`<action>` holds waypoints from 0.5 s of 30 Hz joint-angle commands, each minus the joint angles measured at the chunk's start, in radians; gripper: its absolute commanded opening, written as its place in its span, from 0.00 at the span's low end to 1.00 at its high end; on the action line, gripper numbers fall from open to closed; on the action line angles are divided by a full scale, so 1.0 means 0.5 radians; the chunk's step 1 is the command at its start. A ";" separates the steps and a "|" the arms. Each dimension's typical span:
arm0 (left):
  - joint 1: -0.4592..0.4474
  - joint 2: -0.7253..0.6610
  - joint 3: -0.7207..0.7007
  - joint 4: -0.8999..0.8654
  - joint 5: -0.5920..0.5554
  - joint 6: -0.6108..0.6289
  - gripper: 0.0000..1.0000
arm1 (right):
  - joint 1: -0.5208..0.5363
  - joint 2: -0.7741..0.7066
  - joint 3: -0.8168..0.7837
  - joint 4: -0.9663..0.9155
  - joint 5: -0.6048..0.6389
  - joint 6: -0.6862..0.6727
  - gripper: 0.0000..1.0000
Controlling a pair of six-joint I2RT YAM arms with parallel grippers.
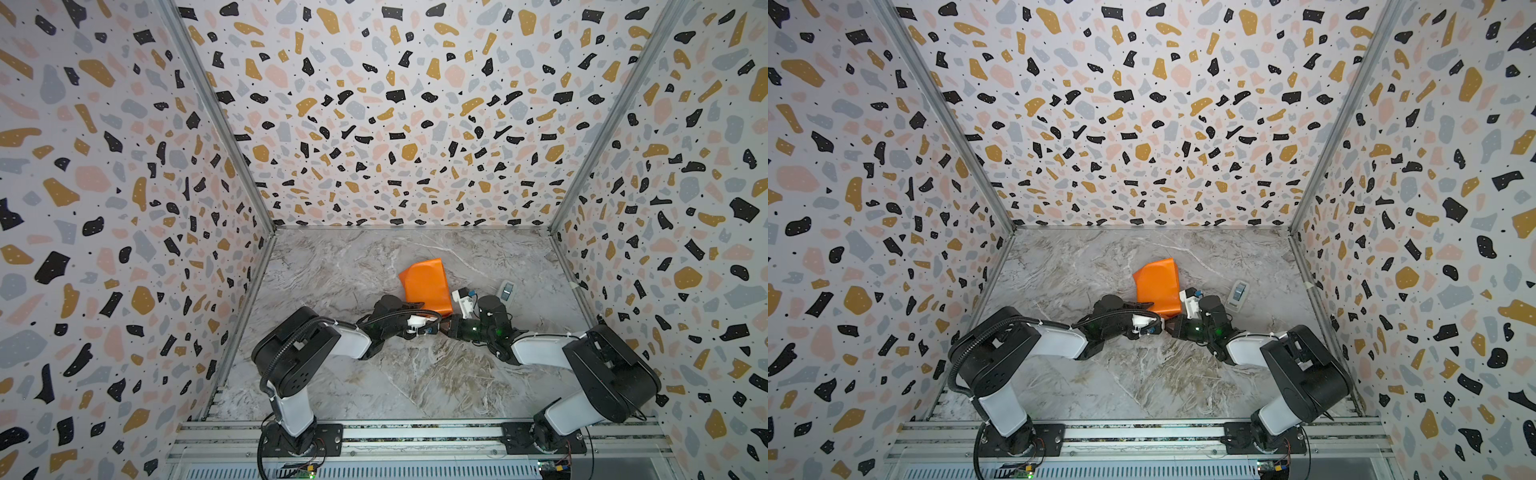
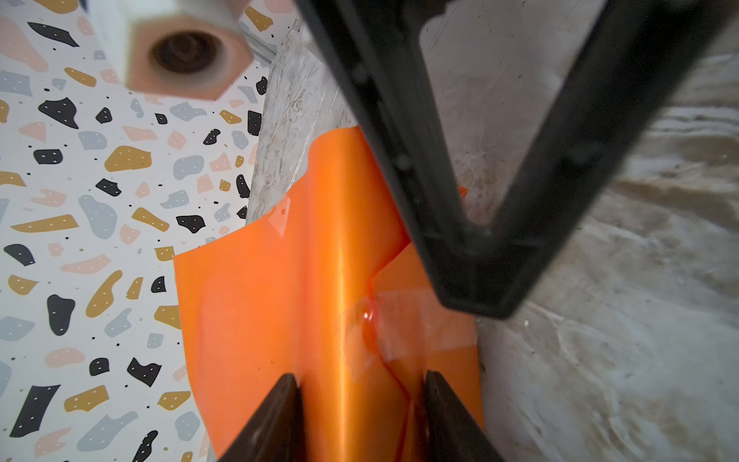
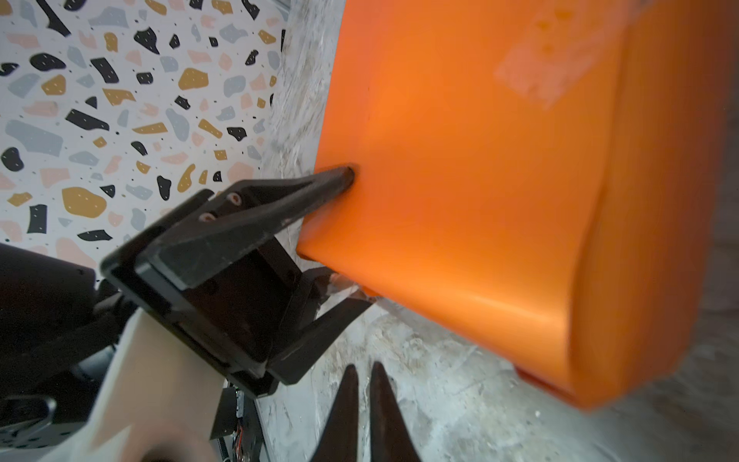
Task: Wrap a gift box in wrapping paper
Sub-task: Wrap the gift box with the wrapping paper.
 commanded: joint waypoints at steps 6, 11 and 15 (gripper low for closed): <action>0.009 0.070 0.007 -0.182 0.020 -0.011 0.49 | 0.002 0.154 0.203 0.110 0.061 -0.013 0.08; 0.009 0.070 0.008 -0.182 0.020 -0.010 0.49 | -0.004 0.202 0.258 0.122 0.046 0.003 0.08; 0.009 0.072 0.011 -0.184 0.020 -0.007 0.49 | -0.027 0.183 0.252 0.138 0.037 0.015 0.08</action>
